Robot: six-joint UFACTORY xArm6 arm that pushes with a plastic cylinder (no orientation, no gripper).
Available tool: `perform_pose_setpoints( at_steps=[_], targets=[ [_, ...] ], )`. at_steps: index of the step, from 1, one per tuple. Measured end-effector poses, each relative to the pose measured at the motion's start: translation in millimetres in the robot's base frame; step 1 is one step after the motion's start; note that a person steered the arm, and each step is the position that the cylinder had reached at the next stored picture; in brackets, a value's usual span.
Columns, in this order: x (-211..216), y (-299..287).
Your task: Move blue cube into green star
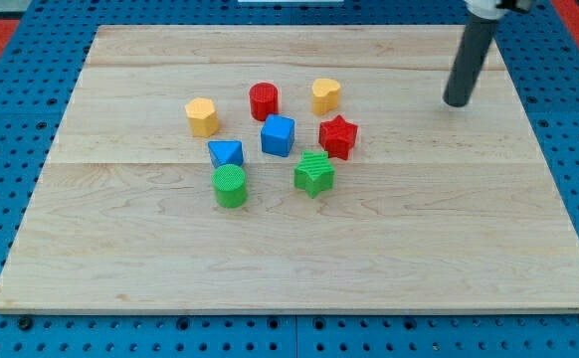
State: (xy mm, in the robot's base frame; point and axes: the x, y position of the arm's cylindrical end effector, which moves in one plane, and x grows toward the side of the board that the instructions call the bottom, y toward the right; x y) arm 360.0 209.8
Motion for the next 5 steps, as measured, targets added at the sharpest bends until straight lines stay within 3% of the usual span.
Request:
perform_pose_setpoints(
  at_steps=[2,3,4,5],
  targets=[
    [83.3,-35.2],
    [90.4,-98.3],
    [71.4,-143.6],
    [43.9,-148.4]
  ],
)
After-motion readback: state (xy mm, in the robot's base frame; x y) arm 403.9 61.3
